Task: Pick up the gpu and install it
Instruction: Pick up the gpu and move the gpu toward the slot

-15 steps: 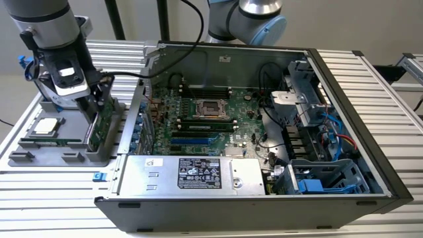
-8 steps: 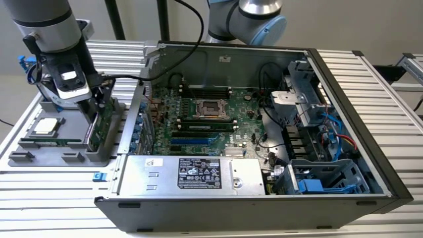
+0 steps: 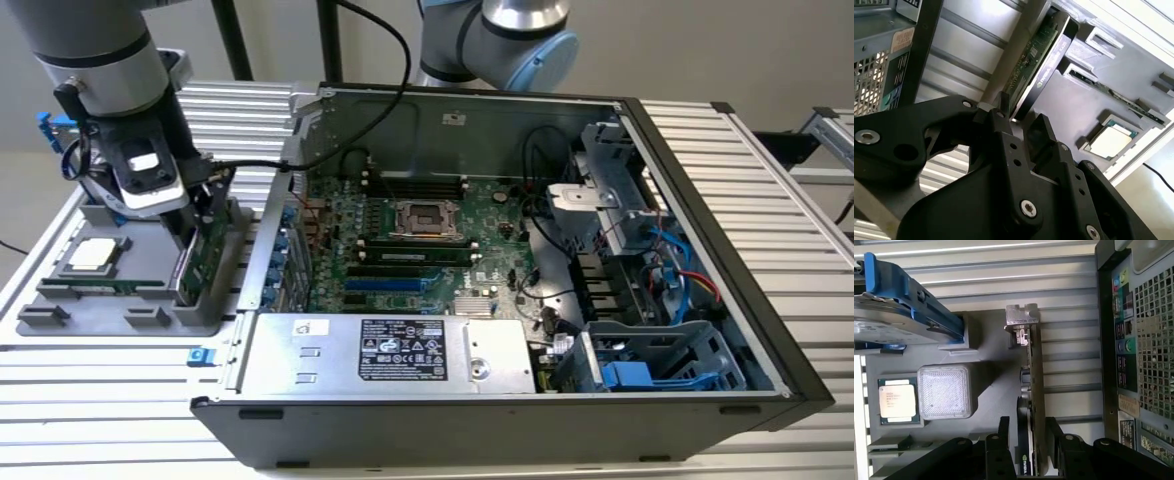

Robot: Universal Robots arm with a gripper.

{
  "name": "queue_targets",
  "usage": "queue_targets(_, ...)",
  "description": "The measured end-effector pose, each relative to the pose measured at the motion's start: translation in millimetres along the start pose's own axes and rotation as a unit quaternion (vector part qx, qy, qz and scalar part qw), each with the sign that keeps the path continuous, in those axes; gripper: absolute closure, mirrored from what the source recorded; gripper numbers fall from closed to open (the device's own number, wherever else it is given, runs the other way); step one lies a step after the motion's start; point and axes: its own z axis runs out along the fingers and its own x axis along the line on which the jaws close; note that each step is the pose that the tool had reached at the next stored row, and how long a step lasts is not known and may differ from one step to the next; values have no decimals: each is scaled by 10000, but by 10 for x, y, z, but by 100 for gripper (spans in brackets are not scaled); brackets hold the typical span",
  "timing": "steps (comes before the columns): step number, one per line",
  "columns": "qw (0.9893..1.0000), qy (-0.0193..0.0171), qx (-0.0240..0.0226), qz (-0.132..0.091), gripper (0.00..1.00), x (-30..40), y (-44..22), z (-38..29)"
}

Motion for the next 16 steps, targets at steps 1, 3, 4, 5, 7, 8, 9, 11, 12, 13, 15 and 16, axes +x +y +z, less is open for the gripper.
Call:
queue_targets(1, 10000, 2, 0, 0, 0, -1, -2, 10)
queue_targets(3, 10000, 8, 0, 0, 0, -4, -5, 31)
queue_targets(4, 10000, 11, 1, 0, 0, -5, -7, 41)
queue_targets(5, 10000, 14, 1, 0, 0, -6, -8, 52)
queue_targets(7, 10000, 20, 2, 1, 0, -9, -12, 70)
queue_targets(8, 10000, 23, 2, 1, 0, -11, -14, 79)
queue_targets(9, 10000, 26, 2, 1, 0, -13, -16, 87)
queue_targets(11, 10000, 33, 2, 1, 0, -18, -21, 100)
queue_targets(12, 10000, 36, 2, 1, 0, -20, -23, 106)
queue_targets(13, 10000, 39, 3, 2, 0, -23, -26, 113)
queue_targets(15, 10000, 44, 4, 2, 0, -27, -33, 123)
queue_targets(16, 10000, 44, 4, 2, 0, -28, -40, 127)
